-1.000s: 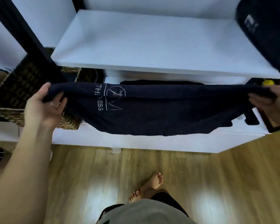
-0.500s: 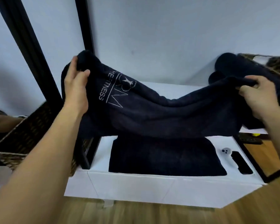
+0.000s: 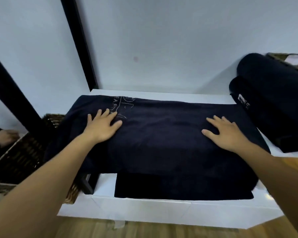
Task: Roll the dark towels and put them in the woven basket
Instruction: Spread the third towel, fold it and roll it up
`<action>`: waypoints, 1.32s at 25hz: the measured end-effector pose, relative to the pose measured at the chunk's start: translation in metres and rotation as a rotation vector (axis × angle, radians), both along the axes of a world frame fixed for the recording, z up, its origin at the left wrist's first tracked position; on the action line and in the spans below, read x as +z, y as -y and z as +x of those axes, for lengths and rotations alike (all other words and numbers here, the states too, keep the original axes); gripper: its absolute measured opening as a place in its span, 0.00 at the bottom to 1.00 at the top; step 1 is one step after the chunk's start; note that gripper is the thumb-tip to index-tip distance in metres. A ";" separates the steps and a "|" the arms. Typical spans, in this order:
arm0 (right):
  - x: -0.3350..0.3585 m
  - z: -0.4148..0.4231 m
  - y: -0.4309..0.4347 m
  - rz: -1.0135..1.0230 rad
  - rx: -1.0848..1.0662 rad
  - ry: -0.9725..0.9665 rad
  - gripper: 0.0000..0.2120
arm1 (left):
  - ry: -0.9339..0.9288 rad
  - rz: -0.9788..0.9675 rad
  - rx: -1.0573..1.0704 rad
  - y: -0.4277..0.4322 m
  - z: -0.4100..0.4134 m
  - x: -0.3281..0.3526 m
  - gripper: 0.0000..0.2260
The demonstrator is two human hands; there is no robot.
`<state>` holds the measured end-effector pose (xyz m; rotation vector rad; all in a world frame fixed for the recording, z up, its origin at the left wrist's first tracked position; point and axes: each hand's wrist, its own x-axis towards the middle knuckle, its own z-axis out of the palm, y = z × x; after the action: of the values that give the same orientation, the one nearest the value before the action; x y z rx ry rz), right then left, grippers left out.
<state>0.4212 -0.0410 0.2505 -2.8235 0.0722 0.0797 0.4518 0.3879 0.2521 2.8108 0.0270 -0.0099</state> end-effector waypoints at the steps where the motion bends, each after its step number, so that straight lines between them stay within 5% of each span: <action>1: -0.005 0.006 -0.003 -0.116 0.046 -0.036 0.34 | -0.045 0.143 -0.025 0.001 0.004 -0.008 0.29; 18: -0.010 0.155 0.002 -0.231 0.082 -0.066 0.34 | -0.058 0.280 0.114 0.005 0.123 -0.012 0.33; 24: -0.017 0.152 0.009 -0.040 0.047 0.144 0.27 | -0.039 0.262 0.138 -0.002 0.098 -0.012 0.30; 33: -0.011 0.142 0.005 -0.202 0.073 -0.032 0.27 | -0.089 0.280 0.222 -0.024 0.089 0.014 0.25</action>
<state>0.5636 -0.0458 0.2391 -3.0272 -0.0174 0.1410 0.5405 0.4115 0.2659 3.0665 0.3899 -0.0850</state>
